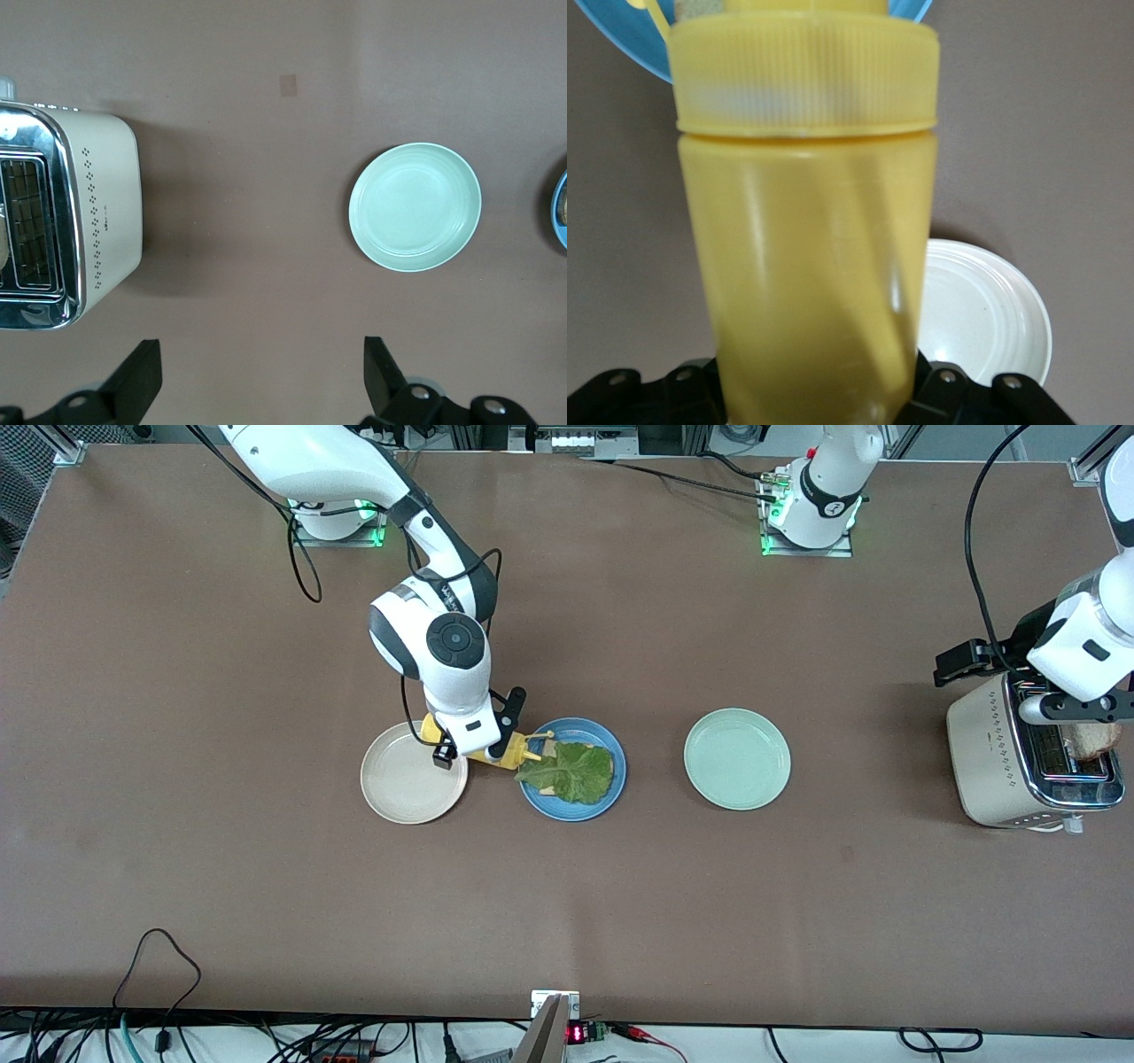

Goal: Make sandwich in blue plate with both arms

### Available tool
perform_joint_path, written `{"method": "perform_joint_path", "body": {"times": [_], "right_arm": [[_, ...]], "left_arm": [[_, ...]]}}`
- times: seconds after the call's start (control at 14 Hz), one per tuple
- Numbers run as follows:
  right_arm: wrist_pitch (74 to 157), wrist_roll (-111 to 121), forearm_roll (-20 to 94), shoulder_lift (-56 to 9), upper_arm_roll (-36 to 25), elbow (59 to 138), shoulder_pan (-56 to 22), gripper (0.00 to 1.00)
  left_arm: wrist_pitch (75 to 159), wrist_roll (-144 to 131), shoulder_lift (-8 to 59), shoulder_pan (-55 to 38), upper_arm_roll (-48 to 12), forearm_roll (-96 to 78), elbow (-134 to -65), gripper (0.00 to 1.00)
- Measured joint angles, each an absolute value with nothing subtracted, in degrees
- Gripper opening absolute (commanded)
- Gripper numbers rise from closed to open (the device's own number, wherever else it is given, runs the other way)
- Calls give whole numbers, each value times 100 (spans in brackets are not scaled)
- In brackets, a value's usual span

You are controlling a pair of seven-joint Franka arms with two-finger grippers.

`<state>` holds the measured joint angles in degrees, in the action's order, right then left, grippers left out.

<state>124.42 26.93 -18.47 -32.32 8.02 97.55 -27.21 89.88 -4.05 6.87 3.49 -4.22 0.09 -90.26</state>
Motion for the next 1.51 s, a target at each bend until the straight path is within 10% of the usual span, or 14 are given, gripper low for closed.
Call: {"method": "perform_joint_path", "body": {"times": [0.93,1.51], "right_arm": [[12412,3942,-1449,-2881,1151,9695,-1530,0],[11354,6991,1443,-2000,1154,9663,385,0]], "left_arm": [[9206,-405,762,377,-398,9,-9026,100],[9217,-405,771,376,-406,8,-9026,100]]}}
